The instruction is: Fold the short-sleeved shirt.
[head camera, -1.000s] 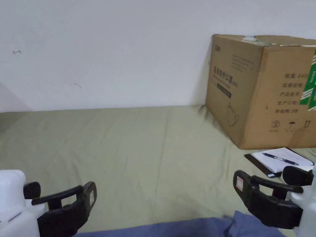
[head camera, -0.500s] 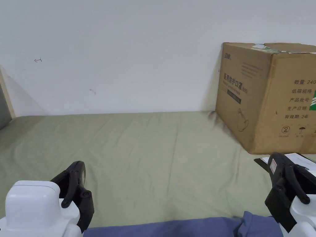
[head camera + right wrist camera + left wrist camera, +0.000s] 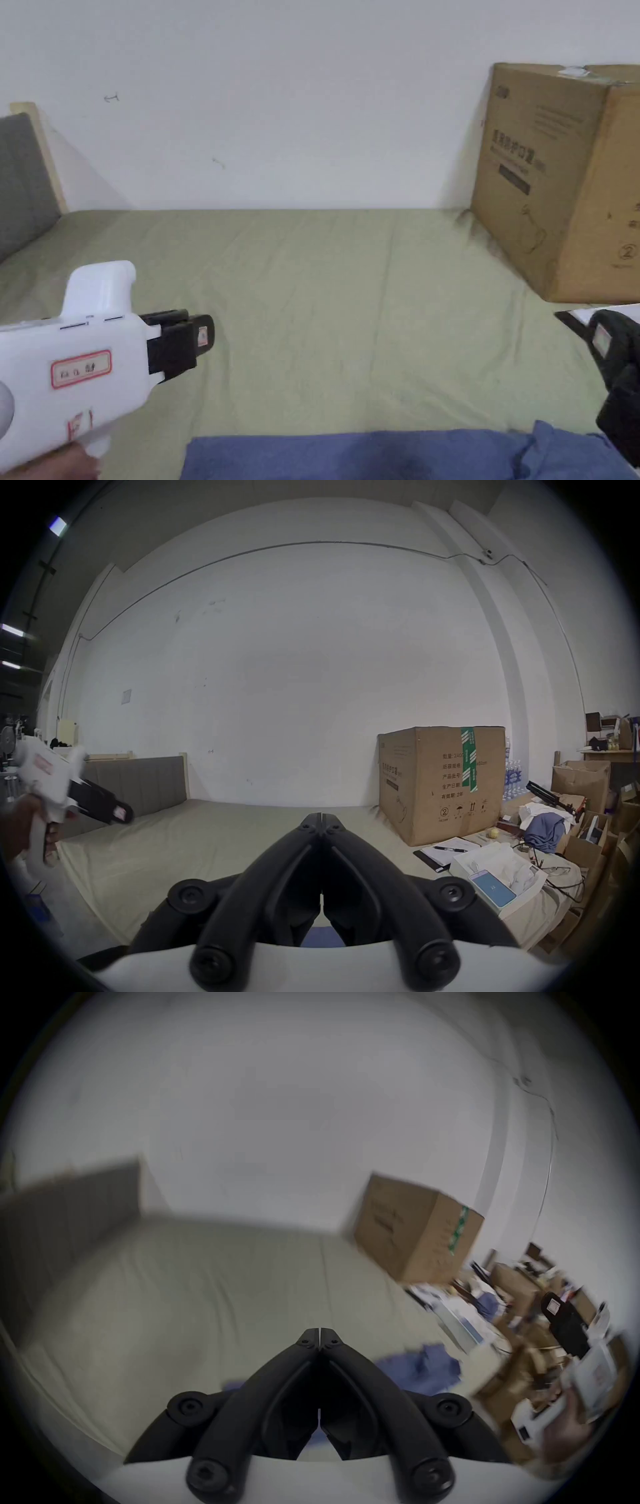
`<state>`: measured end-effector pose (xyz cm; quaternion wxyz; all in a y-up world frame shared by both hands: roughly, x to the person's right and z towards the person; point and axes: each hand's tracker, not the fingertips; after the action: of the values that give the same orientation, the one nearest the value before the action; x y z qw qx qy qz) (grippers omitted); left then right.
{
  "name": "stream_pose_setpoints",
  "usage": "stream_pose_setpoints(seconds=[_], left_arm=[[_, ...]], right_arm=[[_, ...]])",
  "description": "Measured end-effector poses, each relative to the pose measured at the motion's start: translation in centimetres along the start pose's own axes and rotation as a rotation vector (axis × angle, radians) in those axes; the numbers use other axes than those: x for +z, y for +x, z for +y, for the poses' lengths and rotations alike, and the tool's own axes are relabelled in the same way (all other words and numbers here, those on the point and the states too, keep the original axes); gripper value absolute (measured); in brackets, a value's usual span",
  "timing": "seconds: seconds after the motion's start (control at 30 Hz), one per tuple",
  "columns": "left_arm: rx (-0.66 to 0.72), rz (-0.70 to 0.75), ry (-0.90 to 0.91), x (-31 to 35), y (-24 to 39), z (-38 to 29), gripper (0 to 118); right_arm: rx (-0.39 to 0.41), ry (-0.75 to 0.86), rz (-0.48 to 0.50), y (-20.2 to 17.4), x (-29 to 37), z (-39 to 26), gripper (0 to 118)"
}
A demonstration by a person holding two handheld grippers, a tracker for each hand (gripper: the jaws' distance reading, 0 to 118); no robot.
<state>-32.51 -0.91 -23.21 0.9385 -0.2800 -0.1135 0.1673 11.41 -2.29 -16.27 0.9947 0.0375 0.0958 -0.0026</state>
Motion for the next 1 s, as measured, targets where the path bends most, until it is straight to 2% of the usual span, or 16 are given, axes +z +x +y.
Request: stream_pose_setpoints(seconds=[0.07,0.1,0.13,0.17,0.2,0.23,0.27,0.33,0.43,0.7,0.77,0.83,0.87,0.9,0.93,1.0], left_arm=[[0.068,-0.028,-0.122,-2.9,-4.1,-1.2,0],[0.107,-0.039,-0.183,-5.3,-5.1,-4.6,8],[0.165,-0.06,-0.243,-6.5,-8.7,-4.9,27],[0.235,-0.071,-0.294,-6.4,-11.7,-3.2,57],[0.284,-0.081,-0.337,-8.2,-13.0,-7.0,96],[0.357,-0.107,-0.376,-8.9,-14.7,-6.8,112],[0.406,-0.136,-0.415,-11.2,-15.1,-10.7,117],[0.5,-0.215,-0.42,-10.8,-18.6,-8.5,117],[0.644,-0.323,-0.437,-14.2,-20.4,-13.0,117],[0.793,-0.623,-0.505,-20.7,-20.9,-15.2,118],[0.774,-0.611,-0.497,-20.5,-19.6,-11.3,118],[0.705,-0.586,-0.47,-22.0,-18.1,-12.9,114],[0.664,-0.54,-0.467,-20.2,-18.6,-10.3,94],[0.627,-0.484,-0.449,-20.9,-18.2,-12.1,21],[0.577,-0.379,-0.459,-17.3,-20.2,-9.4,6],[0.504,-0.251,-0.447,-22.3,-17.6,-13.2,6]], right_arm=[[0.001,-0.03,0.013,0.2,-0.2,-0.2,0],[0.004,-0.049,0.019,0.1,-0.4,-0.4,0],[0.008,-0.072,0.028,0.1,-0.7,-0.7,0],[0.015,-0.096,0.035,0.1,-1.0,-1.1,0],[0.031,-0.12,0.038,0.0,-1.4,-1.5,0],[0.052,-0.152,0.038,-0.3,-1.9,-1.8,0],[0.065,-0.18,0.039,-0.4,-2.4,-2.0,0],[0.062,-0.207,0.053,-0.7,-3.1,-2.2,0],[0.053,-0.232,0.076,-1.5,-4.3,-2.3,0],[0.023,-0.319,0.135,-3.1,-7.2,-3.3,0],[0.015,-0.332,0.14,-3.3,-7.7,-3.6,0],[0.018,-0.344,0.144,-3.3,-7.9,-3.8,0],[0.019,-0.349,0.146,-3.3,-8.0,-3.9,0],[0.019,-0.351,0.148,-3.2,-7.9,-4.0,0],[0.017,-0.35,0.15,-3.1,-7.9,-4.1,0],[0.01,-0.354,0.155,-2.9,-7.8,-4.3,0]])
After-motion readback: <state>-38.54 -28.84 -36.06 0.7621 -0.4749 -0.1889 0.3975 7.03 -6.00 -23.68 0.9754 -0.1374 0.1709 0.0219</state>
